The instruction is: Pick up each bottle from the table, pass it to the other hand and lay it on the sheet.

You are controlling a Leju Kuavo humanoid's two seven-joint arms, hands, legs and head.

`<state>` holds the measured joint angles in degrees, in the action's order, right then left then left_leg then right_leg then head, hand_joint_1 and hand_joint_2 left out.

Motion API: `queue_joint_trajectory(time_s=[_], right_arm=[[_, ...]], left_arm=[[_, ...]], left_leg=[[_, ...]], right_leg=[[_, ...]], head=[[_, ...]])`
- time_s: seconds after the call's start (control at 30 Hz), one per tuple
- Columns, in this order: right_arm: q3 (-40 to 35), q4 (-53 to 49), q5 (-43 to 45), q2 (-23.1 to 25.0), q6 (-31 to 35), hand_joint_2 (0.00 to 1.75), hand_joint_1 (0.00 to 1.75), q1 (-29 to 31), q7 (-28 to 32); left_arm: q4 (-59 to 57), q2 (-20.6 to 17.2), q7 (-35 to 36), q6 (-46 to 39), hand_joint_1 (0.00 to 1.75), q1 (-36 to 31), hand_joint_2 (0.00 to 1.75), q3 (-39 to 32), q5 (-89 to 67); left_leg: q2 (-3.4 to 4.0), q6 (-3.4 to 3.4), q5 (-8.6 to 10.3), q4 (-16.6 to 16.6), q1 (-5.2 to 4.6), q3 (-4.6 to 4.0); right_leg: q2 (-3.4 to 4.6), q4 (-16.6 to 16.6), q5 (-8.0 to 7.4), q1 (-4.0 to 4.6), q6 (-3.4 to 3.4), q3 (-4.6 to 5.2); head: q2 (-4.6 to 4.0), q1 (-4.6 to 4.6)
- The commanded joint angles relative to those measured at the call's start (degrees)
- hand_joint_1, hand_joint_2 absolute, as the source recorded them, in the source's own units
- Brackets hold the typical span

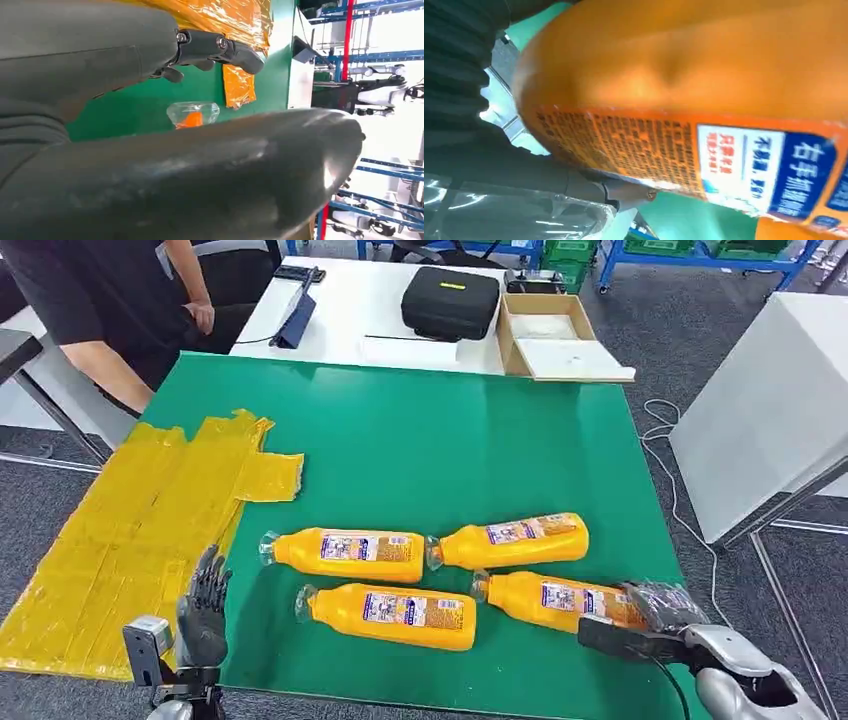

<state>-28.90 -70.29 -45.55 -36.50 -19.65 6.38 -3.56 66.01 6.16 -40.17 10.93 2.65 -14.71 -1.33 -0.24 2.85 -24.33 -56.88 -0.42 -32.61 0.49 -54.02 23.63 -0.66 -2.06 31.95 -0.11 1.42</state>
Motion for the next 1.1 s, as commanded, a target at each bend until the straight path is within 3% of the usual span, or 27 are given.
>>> queue_joint_trajectory(time_s=[0.03,0.4,0.73,0.87,0.97,1.1], right_arm=[[-1.8,2.0,0.1,1.8,-0.9,1.75,1.75,-3.3,0.3],[-1.2,0.6,0.2,1.6,-0.7,1.75,1.75,-4.4,0.2],[7.7,-18.4,6.2,-5.0,-1.0,1.75,1.75,-12.1,-1.9],[7.7,-18.7,6.2,-4.9,-1.0,1.75,1.75,-12.2,-2.0],[11.1,-23.8,6.6,-5.5,0.2,1.75,1.75,-16.3,-3.7],[18.2,-33.1,7.5,-7.4,1.1,1.75,1.75,-26.1,-6.3]], left_arm=[[-2.9,-0.7,0.2,0.0,0.0,-1.6,0.0,0.4,0.0],[-3.1,-0.8,0.2,-0.1,0.0,-1.7,0.0,0.6,0.3],[-1.5,-1.0,0.2,1.0,0.0,0.2,0.0,-1.3,0.7],[-1.5,-0.9,0.2,1.0,0.0,0.1,0.0,-1.3,0.6],[-1.5,-0.4,0.2,1.4,0.0,-0.1,0.0,-1.6,-0.2],[-2.1,-0.1,0.2,1.5,0.0,-0.7,0.0,-1.1,-1.0]], left_leg=[[-0.17,-0.17,0.02,0.1,0.04,0.05],[-0.22,-0.23,0.07,0.1,0.02,-0.04],[-0.11,-0.2,0.0,0.0,-0.11,-0.29],[-0.11,-0.22,0.01,0.0,-0.15,-0.5],[-0.1,-0.15,0.05,0.0,-0.21,-0.62],[-0.36,0.02,0.14,0.0,-0.31,-0.78]], right_leg=[[-0.2,0.1,0.03,0.04,0.11,-0.11],[-0.28,0.1,0.02,0.02,0.14,-0.02],[-0.17,-0.1,0.08,-0.08,0.12,0.21],[-0.17,-0.1,0.07,-0.06,0.13,0.33],[-0.16,-0.2,0.06,-0.05,0.11,0.42],[-0.43,-0.2,0.09,-0.08,0.06,0.51]], head=[[0.0,0.0],[0.0,0.0],[0.0,0.02],[0.0,0.02],[0.0,0.02],[0.0,0.02]])
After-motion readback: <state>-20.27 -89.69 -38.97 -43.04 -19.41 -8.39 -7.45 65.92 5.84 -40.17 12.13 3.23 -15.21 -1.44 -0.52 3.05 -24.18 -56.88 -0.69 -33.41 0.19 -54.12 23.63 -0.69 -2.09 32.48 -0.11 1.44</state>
